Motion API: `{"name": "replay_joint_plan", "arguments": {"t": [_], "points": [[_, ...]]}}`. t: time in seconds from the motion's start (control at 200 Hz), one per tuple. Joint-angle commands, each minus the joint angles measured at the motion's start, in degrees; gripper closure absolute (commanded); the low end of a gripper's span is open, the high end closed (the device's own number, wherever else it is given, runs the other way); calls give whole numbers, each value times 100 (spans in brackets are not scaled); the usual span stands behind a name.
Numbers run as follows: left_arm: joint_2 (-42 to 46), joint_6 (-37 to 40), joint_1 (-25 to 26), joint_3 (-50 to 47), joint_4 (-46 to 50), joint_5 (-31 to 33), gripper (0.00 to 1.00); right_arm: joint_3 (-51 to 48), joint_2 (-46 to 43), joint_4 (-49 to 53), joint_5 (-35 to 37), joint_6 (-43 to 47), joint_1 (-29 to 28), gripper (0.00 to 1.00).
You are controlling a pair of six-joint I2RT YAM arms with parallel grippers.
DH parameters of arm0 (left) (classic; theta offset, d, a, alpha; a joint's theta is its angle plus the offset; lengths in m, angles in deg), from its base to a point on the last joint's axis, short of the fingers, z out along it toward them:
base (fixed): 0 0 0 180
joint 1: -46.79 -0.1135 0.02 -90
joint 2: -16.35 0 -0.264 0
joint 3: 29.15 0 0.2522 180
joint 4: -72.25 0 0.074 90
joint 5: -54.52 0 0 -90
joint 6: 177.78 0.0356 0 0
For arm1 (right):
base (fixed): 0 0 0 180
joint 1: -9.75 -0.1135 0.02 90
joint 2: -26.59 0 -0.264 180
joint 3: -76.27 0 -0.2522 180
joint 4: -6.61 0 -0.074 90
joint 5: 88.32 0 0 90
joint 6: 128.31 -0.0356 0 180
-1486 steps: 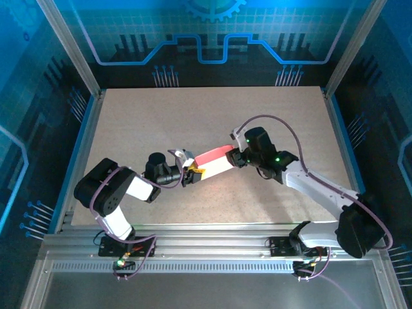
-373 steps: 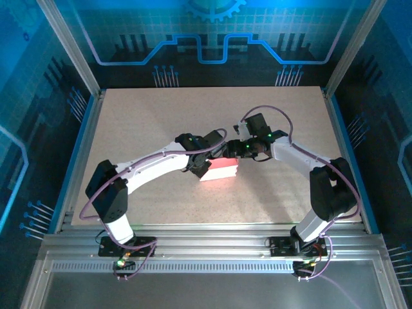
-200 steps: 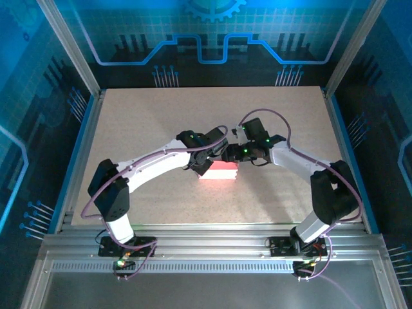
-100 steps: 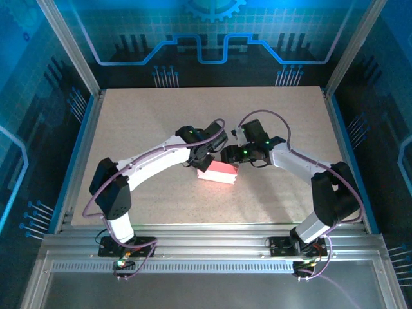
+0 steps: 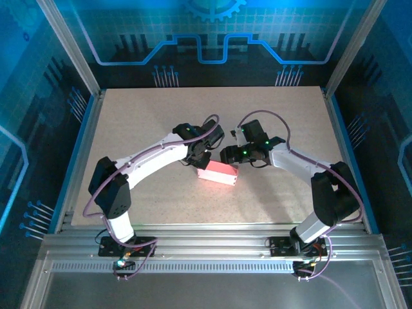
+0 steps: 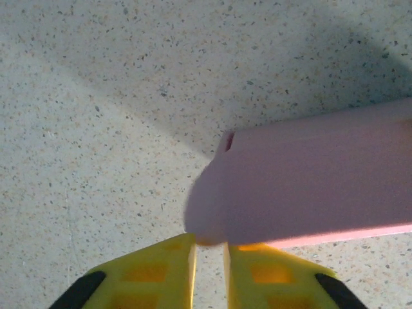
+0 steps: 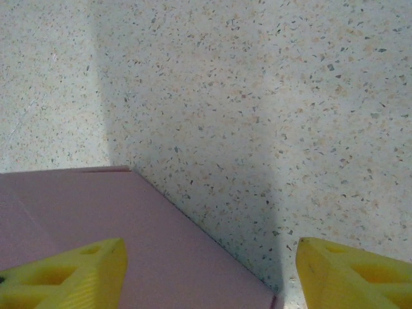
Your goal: Fold the paper box
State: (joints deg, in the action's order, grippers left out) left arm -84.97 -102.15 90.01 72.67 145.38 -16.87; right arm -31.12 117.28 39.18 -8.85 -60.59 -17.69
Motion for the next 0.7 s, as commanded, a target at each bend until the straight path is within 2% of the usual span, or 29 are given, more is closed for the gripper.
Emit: {"name": "replay_joint_plan", "arguments": {"t": [0.0,0.195,0.27,0.37,0.465,0.53,0.695], "points": [[-87,-5,-19,-18,-81,178,77,-32,-1,18,-24,22,-77,29],[129,271,-11,-375,-621,174,74,4,51,22,-46,5,-80,29],[200,524,-12,-502,-751,208,67,23,61,26,-46,13,-77,29],[277,1315,27,-624,-712,127,56,39,70,61,-29,44,-77,29],[460,1810,24,-807,-691,161,38,50,73,94,-2,68,-77,29],[715,2021,11,-1072,-958,213,35,39,74,91,-2,67,-79,29],[1579,2465,-315,-1864,-2050,-735,29,54,104,105,-44,75,-59,29]]}}
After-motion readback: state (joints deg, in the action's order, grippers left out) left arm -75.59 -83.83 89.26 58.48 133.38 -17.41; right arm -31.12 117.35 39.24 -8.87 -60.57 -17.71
